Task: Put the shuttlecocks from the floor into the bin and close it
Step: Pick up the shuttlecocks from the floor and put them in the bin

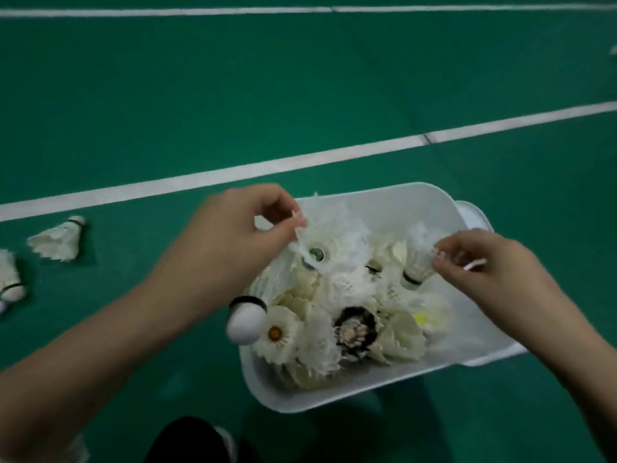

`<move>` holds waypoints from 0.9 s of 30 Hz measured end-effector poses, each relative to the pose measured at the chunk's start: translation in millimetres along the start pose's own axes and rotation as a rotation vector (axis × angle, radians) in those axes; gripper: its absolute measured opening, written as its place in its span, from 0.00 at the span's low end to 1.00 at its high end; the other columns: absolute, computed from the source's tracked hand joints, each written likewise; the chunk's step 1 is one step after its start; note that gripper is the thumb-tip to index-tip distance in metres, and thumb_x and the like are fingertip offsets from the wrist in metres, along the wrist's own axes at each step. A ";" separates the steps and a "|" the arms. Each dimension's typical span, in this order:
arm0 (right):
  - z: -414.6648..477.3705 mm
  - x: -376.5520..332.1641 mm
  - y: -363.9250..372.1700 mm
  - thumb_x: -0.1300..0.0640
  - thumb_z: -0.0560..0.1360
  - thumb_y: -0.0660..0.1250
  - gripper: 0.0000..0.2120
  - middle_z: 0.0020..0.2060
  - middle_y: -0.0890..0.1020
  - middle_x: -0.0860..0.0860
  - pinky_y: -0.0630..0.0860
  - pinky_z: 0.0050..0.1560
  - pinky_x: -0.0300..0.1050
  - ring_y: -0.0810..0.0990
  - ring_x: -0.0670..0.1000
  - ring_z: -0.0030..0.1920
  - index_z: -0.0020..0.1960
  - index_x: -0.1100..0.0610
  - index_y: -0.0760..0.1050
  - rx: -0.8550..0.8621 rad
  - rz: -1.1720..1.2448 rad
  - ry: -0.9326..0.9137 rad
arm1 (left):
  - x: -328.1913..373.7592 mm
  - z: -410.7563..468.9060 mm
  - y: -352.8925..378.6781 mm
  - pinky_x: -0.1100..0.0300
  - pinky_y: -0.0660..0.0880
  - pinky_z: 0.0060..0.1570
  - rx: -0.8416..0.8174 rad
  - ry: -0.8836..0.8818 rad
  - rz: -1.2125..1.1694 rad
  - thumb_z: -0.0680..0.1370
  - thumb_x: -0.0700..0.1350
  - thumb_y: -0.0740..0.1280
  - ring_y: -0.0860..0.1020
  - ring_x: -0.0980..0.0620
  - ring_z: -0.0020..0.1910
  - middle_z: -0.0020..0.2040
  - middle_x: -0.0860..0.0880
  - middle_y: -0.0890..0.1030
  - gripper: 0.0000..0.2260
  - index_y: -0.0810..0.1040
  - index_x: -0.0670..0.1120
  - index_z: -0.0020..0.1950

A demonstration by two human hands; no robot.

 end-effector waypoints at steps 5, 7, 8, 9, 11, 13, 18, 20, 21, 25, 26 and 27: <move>-10.6 45.1 22.8 0.59 0.73 0.66 0.04 0.42 0.78 0.48 0.70 0.45 0.42 0.77 0.51 0.46 0.43 0.53 0.79 -0.153 -0.134 0.176 | 1.4 -1.4 55.5 0.69 0.71 0.39 -0.174 -0.075 0.004 0.73 0.52 0.67 0.76 0.66 0.40 0.38 0.59 0.81 0.04 0.78 0.55 0.39; -10.6 50.1 28.6 0.60 0.73 0.66 0.06 0.35 0.76 0.44 0.68 0.43 0.39 0.76 0.50 0.44 0.39 0.51 0.76 -0.215 -0.169 0.203 | 0.5 -3.7 67.2 0.67 0.71 0.40 -0.202 -0.091 0.021 0.73 0.52 0.66 0.76 0.67 0.41 0.39 0.60 0.80 0.04 0.78 0.55 0.40; -9.8 51.8 33.1 0.61 0.72 0.66 0.08 0.34 0.76 0.44 0.68 0.42 0.39 0.76 0.49 0.43 0.37 0.50 0.75 -0.259 -0.189 0.205 | -0.3 -5.0 71.2 0.67 0.71 0.39 -0.212 -0.098 0.026 0.73 0.52 0.66 0.76 0.67 0.40 0.39 0.60 0.80 0.04 0.78 0.55 0.40; -8.7 53.0 36.9 0.61 0.72 0.66 0.09 0.35 0.78 0.45 0.69 0.42 0.39 0.76 0.49 0.43 0.36 0.49 0.74 -0.298 -0.211 0.207 | -1.2 -6.5 73.8 0.66 0.70 0.37 -0.220 -0.107 0.026 0.73 0.52 0.66 0.76 0.68 0.39 0.39 0.60 0.81 0.03 0.78 0.55 0.40; -6.9 54.0 35.5 0.60 0.72 0.66 0.10 0.36 0.79 0.46 0.69 0.37 0.39 0.77 0.49 0.42 0.35 0.49 0.74 -0.318 -0.215 0.219 | -3.5 -9.3 75.8 0.68 0.68 0.35 -0.232 -0.131 0.016 0.74 0.51 0.66 0.75 0.69 0.36 0.39 0.59 0.81 0.03 0.78 0.55 0.40; -5.6 53.4 21.5 0.58 0.72 0.68 0.08 0.33 0.78 0.43 0.67 0.32 0.35 0.76 0.48 0.39 0.35 0.49 0.76 -0.283 -0.173 0.230 | -6.6 -10.3 73.6 0.68 0.67 0.34 -0.222 -0.151 0.012 0.73 0.51 0.66 0.75 0.69 0.35 0.39 0.59 0.81 0.04 0.78 0.55 0.40; -13.0 48.6 5.1 0.57 0.71 0.69 0.06 0.32 0.80 0.45 0.68 0.30 0.38 0.76 0.46 0.34 0.35 0.50 0.80 -0.348 -0.130 0.243 | -10.9 -9.7 62.4 0.62 0.70 0.37 -0.161 -0.169 -0.026 0.73 0.51 0.67 0.77 0.65 0.36 0.38 0.58 0.82 0.04 0.79 0.55 0.39; -13.2 50.1 12.8 0.58 0.70 0.70 0.07 0.32 0.80 0.45 0.67 0.28 0.37 0.75 0.44 0.33 0.34 0.50 0.79 -0.382 -0.143 0.253 | -11.4 -10.0 59.8 0.62 0.69 0.35 -0.148 -0.171 -0.033 0.73 0.51 0.67 0.76 0.64 0.33 0.38 0.59 0.82 0.04 0.79 0.55 0.39; -12.2 52.4 18.8 0.58 0.70 0.70 0.08 0.32 0.80 0.45 0.66 0.28 0.36 0.74 0.44 0.32 0.34 0.50 0.78 -0.390 -0.150 0.257 | -11.5 -10.7 59.2 0.62 0.68 0.35 -0.148 -0.172 -0.033 0.72 0.52 0.67 0.76 0.63 0.32 0.38 0.59 0.82 0.04 0.79 0.55 0.39; -9.1 64.6 51.9 0.62 0.69 0.69 0.08 0.35 0.79 0.48 0.65 0.28 0.30 0.74 0.46 0.33 0.35 0.51 0.77 -0.444 -0.200 0.250 | -11.3 -13.7 62.0 0.61 0.69 0.36 -0.168 -0.167 -0.034 0.72 0.52 0.67 0.76 0.62 0.32 0.40 0.63 0.80 0.04 0.78 0.55 0.39; -9.5 66.5 59.7 0.63 0.69 0.68 0.08 0.36 0.79 0.49 0.64 0.27 0.29 0.74 0.46 0.35 0.36 0.51 0.77 -0.471 -0.215 0.245 | -11.3 -13.9 63.6 0.61 0.69 0.37 -0.171 -0.166 -0.039 0.72 0.52 0.67 0.76 0.63 0.33 0.40 0.62 0.80 0.04 0.78 0.55 0.39; -10.1 67.8 65.4 0.64 0.69 0.67 0.08 0.37 0.79 0.49 0.64 0.28 0.29 0.74 0.47 0.37 0.37 0.51 0.78 -0.497 -0.230 0.245 | -11.1 -14.0 65.3 0.62 0.68 0.37 -0.175 -0.166 -0.045 0.72 0.52 0.67 0.75 0.65 0.34 0.39 0.60 0.81 0.04 0.78 0.54 0.39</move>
Point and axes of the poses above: each hand's wrist, its own z-axis towards the middle knuckle, its own y-axis out of the palm, x = y × z, the point moved 5 cm from there along z, towards the middle knuckle
